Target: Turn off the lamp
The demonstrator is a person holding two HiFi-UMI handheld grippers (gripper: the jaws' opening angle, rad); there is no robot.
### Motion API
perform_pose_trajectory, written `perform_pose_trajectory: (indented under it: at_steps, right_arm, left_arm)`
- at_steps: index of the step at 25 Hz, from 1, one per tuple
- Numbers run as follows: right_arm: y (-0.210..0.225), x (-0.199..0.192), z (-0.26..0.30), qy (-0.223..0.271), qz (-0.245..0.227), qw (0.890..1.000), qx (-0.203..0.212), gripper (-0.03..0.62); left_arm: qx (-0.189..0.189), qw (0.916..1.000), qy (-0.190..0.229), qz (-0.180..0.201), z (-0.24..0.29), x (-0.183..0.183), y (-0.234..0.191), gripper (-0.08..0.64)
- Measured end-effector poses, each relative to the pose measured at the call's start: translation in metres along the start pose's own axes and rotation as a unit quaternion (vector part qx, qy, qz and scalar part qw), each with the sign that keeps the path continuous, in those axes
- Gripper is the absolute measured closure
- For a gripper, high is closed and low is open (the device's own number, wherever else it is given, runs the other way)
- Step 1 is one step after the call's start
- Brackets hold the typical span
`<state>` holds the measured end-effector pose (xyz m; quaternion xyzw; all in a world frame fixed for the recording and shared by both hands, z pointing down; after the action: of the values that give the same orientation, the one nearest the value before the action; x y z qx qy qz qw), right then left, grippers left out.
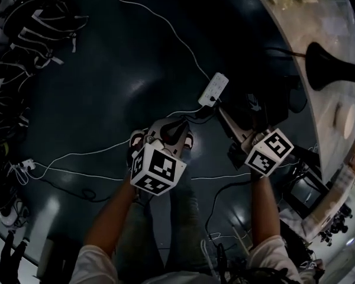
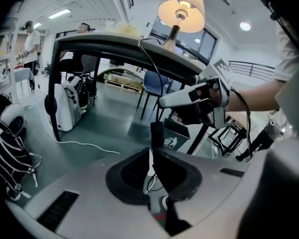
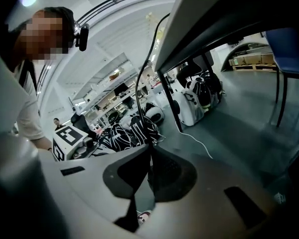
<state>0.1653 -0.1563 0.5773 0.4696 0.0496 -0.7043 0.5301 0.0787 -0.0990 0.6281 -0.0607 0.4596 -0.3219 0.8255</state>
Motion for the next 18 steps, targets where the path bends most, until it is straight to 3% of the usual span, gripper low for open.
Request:
perform_pose_trajectory:
  at_steps: [4, 13, 18]
  right_arm:
    - [-0.011, 0.004, -0.005, -0.008, -0.016, 0.999, 0.032, 0.578]
    - [-0.020, 0.002, -0.014, -0.021, -0.037, 0.997, 0.069, 0.578]
    - [-0.017, -0.002, -0.020, -0.029, -0.042, 0.996, 0.073, 0.578]
  left_arm:
    - [-0.039, 0.9989, -0.024, 0.012, 0.010, 0.004, 0.009, 0.454]
    - [-0.066, 0.9949, -0.053, 0.056, 0.035, 0.018, 0.022, 0.448]
    - [-0.069, 0.9942, -0.056, 0.060, 0.039, 0.018, 0.029, 0.448]
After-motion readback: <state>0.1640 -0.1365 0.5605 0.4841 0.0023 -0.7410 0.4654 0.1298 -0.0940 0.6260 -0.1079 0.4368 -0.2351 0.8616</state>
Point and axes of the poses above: the fingertips, and each gripper's own axes: z forward along the fingers, y to its right, x out of its top, the point moved 2 cm from there along -z, backward along the fingers, and after that the axes turned 6 degrees about -x, right-handed, at the moved point
